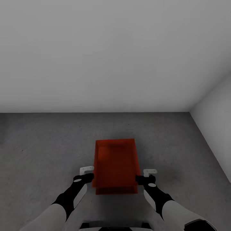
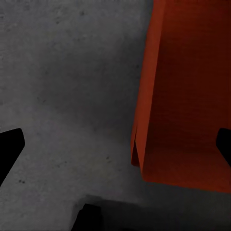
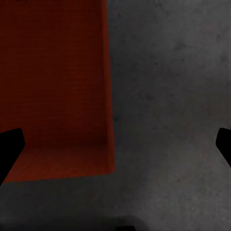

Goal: Move the two storage containers from the living room to the garage. In the garage, place one container on the floor and stack the other container on top of it (either order is fine).

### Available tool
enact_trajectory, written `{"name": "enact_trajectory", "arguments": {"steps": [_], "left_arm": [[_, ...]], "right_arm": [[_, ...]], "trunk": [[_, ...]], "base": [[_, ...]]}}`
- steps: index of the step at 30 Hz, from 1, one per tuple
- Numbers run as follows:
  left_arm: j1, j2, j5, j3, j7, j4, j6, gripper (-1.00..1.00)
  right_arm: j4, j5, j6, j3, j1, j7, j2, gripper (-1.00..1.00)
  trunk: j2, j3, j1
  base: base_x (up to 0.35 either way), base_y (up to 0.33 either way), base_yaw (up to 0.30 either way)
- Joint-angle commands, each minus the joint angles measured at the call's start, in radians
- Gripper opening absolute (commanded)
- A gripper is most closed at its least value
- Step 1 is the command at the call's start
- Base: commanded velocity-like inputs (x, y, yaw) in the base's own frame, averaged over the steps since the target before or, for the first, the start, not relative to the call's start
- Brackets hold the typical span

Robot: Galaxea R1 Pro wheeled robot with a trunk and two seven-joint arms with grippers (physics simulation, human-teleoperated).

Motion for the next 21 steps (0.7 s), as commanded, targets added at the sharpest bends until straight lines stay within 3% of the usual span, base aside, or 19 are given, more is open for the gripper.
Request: {"name": "enact_trajectory", "arguments": {"steps": [1,21], "left_arm": [[0.000,0.001,0.009,-0.008,0.009,-0.002,0.004,1.00],[0.000,0.002,0.009,-0.008,0.009,0.001,0.004,1.00]], "right_arm": [[0.001,-0.011,-0.005,0.008,-0.001,-0.006,0.000,1.00],[0.002,-0.010,-0.006,0.008,-0.001,-0.008,0.000,1.00]], "trunk": [[0.006,0.002,-0.004],[0.146,0.065,-0.080]], "base": [[0.000,0.000,0.000],[0.000,0.000,0.000]]}}
